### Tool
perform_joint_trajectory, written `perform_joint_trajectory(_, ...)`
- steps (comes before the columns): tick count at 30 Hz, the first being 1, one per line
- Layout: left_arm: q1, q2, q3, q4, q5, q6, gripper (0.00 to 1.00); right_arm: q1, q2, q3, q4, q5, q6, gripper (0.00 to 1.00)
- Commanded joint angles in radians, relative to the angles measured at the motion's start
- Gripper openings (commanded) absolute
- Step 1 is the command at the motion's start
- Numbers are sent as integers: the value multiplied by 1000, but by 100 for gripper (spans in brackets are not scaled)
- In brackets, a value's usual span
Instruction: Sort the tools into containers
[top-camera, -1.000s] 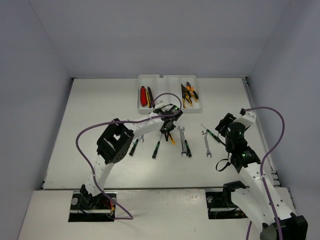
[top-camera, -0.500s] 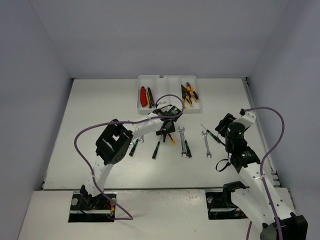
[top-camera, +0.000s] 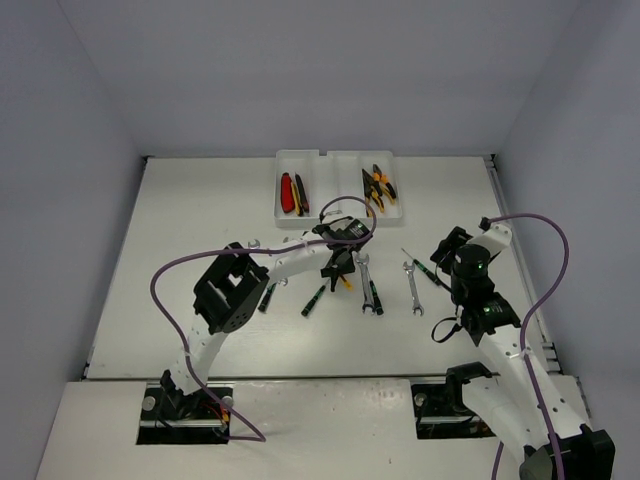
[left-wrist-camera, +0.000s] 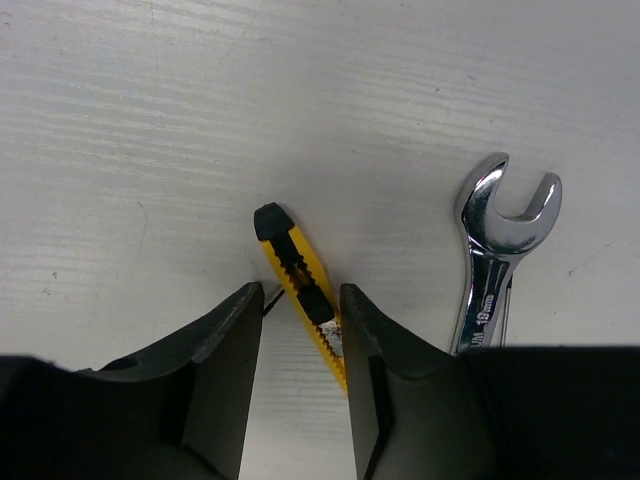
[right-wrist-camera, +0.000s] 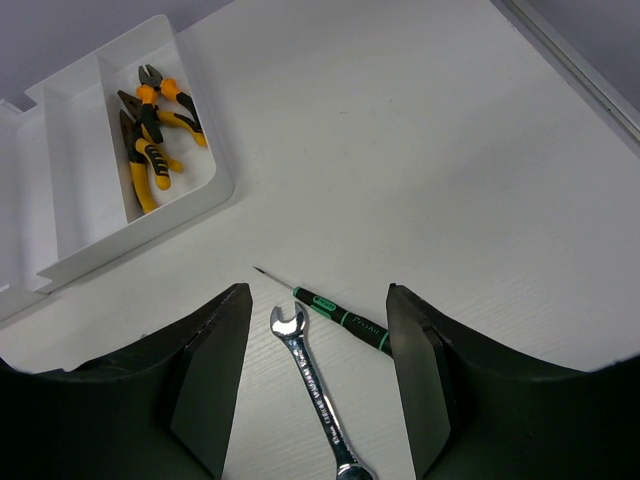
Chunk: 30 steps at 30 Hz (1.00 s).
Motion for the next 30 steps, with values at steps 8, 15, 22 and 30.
perform_joint_trajectory(8,-3,5,74,-17,-9,86,16,-4,0,9,66,12,12,54)
perform_joint_trajectory(15,21,-14,155,-11,-58,249,8,-4,3,9,66,10,12,54)
perform_joint_trajectory(22,63,-123,188,9,-101,383,8,-5,-2,7,66,8,11,54)
perform_joint_trajectory(30,284,-139,274,15,-13,601,8,-5,17,13,67,-11,7,54)
